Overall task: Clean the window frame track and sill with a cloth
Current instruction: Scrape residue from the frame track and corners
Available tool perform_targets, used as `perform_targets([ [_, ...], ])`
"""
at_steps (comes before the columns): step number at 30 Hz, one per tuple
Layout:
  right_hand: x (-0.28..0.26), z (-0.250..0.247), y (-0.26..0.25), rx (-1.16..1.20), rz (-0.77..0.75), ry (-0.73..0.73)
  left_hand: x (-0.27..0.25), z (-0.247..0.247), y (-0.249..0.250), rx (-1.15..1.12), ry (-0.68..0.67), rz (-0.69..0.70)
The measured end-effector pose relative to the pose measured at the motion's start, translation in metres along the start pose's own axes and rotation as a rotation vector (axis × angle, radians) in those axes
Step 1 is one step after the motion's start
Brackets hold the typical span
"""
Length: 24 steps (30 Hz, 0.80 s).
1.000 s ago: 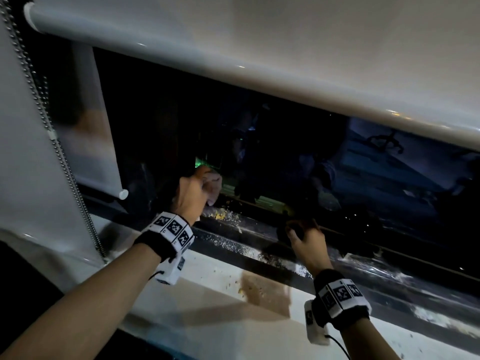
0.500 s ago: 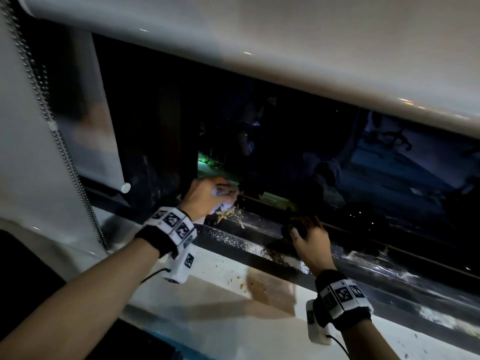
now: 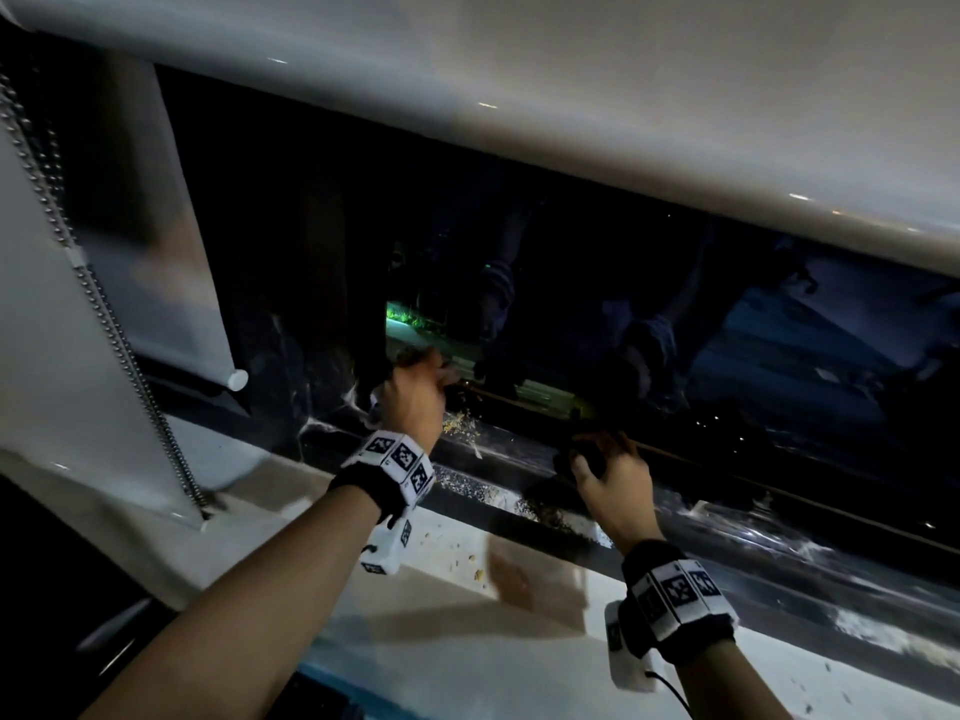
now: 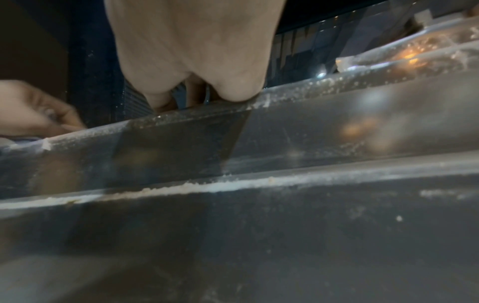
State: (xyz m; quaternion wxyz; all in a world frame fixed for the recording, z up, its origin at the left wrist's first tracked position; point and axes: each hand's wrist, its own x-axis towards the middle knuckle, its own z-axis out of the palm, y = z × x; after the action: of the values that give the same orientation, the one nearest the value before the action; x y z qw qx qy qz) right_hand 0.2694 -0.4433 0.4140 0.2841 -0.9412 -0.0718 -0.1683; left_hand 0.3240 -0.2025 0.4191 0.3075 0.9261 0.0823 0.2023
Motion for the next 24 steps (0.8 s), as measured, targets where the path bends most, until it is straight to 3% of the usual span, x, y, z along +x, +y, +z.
perform_targets([
  [4, -0.001, -0.003, 0.001, 0.006, -0.006, -0.014, 0.001, -0.013, 0.002, -0.372, -0.201, 0.096],
  [5, -0.002, -0.004, 0.002, 0.012, -0.007, -0.018, 0.004, -0.020, -0.001, -0.440, -0.189, 0.088],
  [9, -0.001, -0.003, 0.002, 0.018, -0.008, -0.013, 0.004, -0.047, -0.011, -0.313, 0.035, 0.109],
  [14, -0.001, -0.002, 0.002, 0.018, -0.007, -0.011, -0.004, -0.017, -0.001, 0.101, 0.045, 0.040],
  [18, 0.000, 0.000, -0.001, 0.009, -0.006, -0.015, -0.012, -0.008, 0.016, 0.052, 0.033, 0.026],
  [22, -0.001, -0.001, -0.003, 0.015, -0.024, -0.014, -0.020, -0.011, 0.022, -0.084, -0.064, 0.202],
  [24, -0.002, -0.004, -0.001, 0.014, -0.037, -0.013, -0.014, -0.021, 0.016, -0.224, -0.201, 0.334],
])
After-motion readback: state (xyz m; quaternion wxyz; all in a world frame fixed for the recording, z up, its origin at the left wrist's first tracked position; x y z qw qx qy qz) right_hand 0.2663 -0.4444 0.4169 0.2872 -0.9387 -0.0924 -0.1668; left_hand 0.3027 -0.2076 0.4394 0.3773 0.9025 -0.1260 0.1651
